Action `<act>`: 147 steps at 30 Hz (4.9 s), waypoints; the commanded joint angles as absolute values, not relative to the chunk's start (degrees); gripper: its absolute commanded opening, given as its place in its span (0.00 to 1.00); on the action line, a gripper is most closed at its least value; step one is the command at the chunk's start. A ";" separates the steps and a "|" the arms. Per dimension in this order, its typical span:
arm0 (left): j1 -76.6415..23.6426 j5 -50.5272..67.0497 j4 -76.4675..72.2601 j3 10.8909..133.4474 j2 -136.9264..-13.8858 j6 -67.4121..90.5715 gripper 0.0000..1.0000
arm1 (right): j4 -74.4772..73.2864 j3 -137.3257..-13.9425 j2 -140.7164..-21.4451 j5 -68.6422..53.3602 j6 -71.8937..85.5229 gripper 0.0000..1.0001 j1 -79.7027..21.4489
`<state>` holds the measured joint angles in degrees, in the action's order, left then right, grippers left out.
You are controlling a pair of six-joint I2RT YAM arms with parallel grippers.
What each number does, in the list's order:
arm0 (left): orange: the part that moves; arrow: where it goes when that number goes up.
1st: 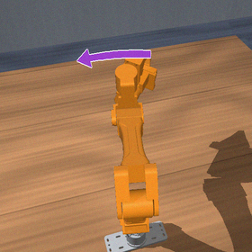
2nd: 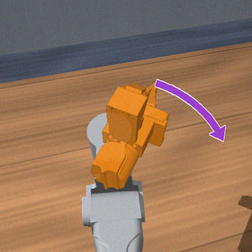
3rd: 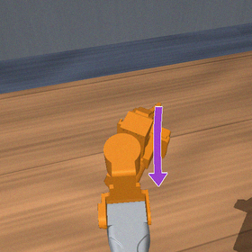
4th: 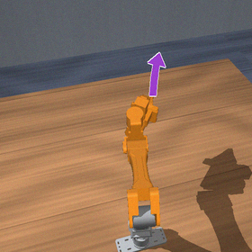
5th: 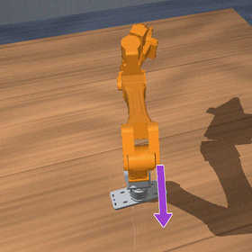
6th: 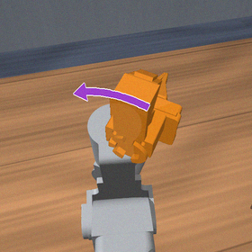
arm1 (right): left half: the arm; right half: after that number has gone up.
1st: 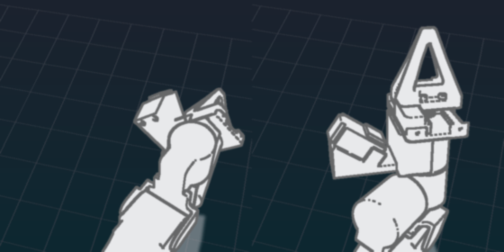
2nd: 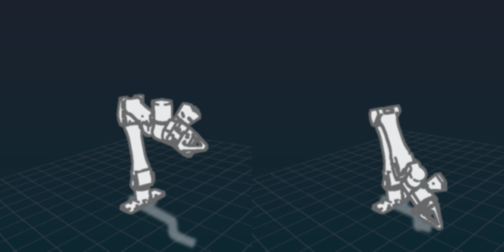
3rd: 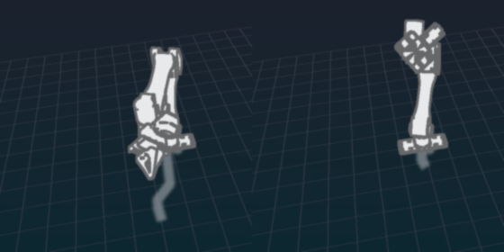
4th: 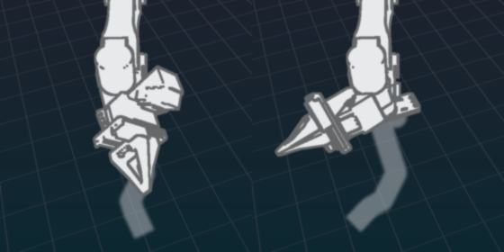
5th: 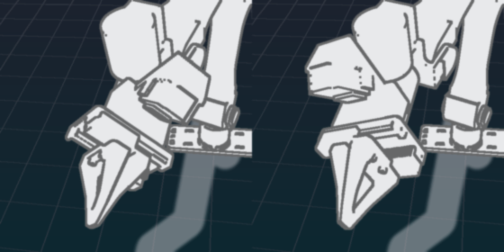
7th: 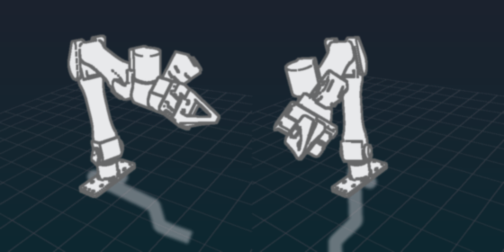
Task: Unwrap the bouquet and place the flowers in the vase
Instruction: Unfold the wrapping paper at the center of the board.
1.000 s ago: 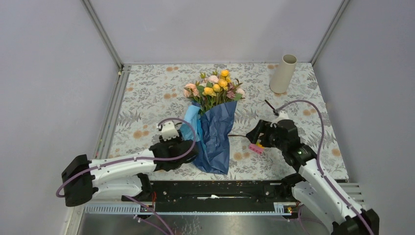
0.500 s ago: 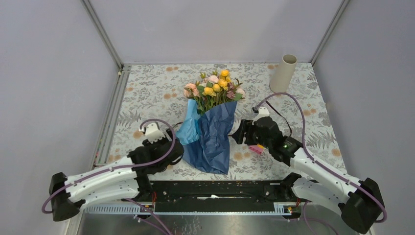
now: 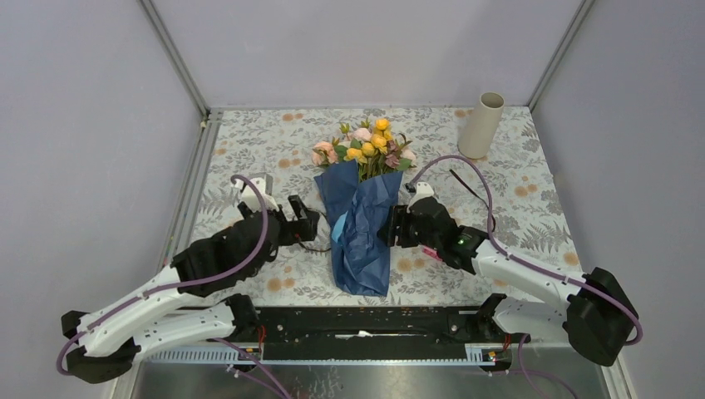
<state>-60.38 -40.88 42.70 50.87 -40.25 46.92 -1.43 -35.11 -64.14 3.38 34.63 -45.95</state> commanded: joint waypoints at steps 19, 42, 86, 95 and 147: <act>-73.39 -18.32 16.04 61.73 -67.85 36.20 0.93 | -10.71 -30.40 -49.12 19.18 39.53 0.67 -32.85; -61.15 -29.91 29.08 44.61 -62.69 50.52 0.96 | -10.26 -26.75 -45.00 12.32 37.63 0.63 -31.99; -50.66 -29.33 26.05 28.19 -48.94 63.58 0.96 | -7.15 -51.77 -73.42 20.56 35.55 0.65 -62.23; -42.66 -27.76 21.63 31.95 -54.09 59.22 0.97 | -7.29 -58.56 -80.06 19.07 33.55 0.72 -64.39; -36.47 -22.76 28.70 32.96 -45.84 53.08 0.99 | -17.65 -49.31 -72.00 39.19 39.17 0.00 -64.73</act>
<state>-36.75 -24.71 27.59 29.47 -45.89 56.53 -12.16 -50.85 -74.96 30.74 37.78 -64.86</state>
